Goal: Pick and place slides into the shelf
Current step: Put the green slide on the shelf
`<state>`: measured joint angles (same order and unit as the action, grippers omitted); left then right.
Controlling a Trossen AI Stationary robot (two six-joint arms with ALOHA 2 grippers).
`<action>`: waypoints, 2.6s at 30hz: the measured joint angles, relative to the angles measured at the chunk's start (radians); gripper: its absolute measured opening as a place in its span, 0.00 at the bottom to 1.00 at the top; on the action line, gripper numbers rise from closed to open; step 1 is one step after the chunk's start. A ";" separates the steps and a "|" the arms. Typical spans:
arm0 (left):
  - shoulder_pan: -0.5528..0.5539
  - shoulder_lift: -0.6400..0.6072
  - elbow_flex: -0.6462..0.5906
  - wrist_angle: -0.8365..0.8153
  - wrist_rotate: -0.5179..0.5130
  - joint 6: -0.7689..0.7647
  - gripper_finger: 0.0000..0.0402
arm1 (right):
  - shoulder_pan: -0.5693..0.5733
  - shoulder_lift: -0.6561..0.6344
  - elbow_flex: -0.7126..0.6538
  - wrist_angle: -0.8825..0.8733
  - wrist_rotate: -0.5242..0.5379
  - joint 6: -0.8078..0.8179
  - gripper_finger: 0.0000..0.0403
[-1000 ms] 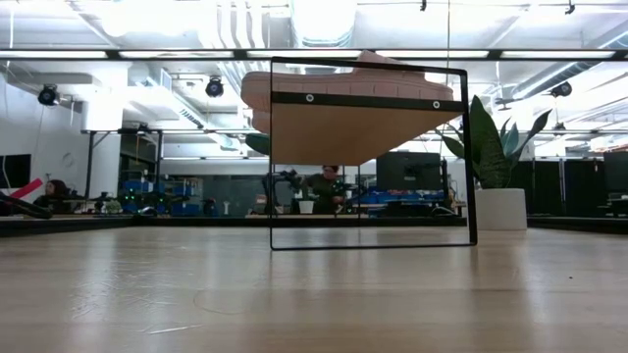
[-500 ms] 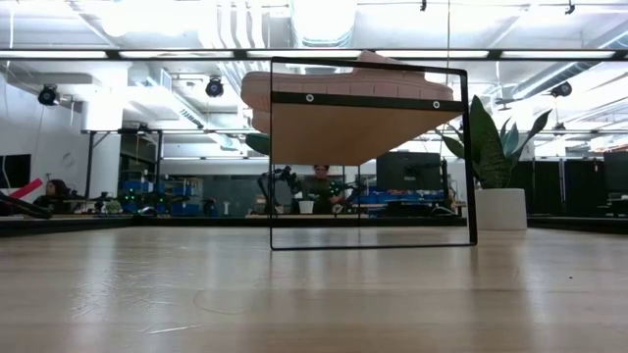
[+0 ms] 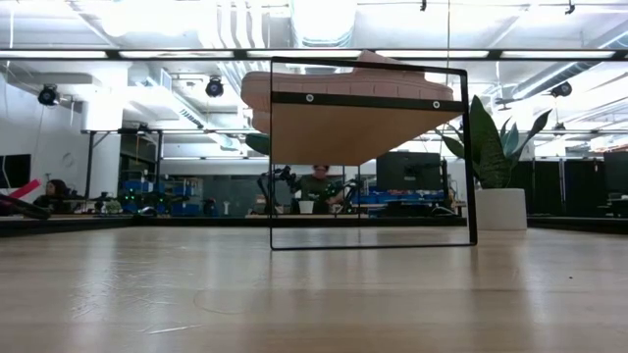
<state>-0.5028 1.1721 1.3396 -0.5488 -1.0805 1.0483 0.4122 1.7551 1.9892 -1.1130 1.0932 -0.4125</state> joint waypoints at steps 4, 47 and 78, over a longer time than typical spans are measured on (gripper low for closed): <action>0.098 -0.026 -0.016 0.026 0.099 0.070 0.00 | 0.000 -0.040 0.000 -0.031 0.000 0.069 0.57; 0.909 0.277 -0.026 0.186 1.066 0.451 0.00 | 0.000 -0.196 -0.017 -0.063 -0.002 0.230 0.57; 0.921 0.335 -0.031 0.105 0.953 0.340 0.27 | 0.000 -0.196 -0.075 -0.067 -0.002 0.217 0.57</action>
<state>0.4180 1.5069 1.3082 -0.4440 -0.1278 1.3883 0.4118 1.5589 1.9141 -1.1797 1.0908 -0.1955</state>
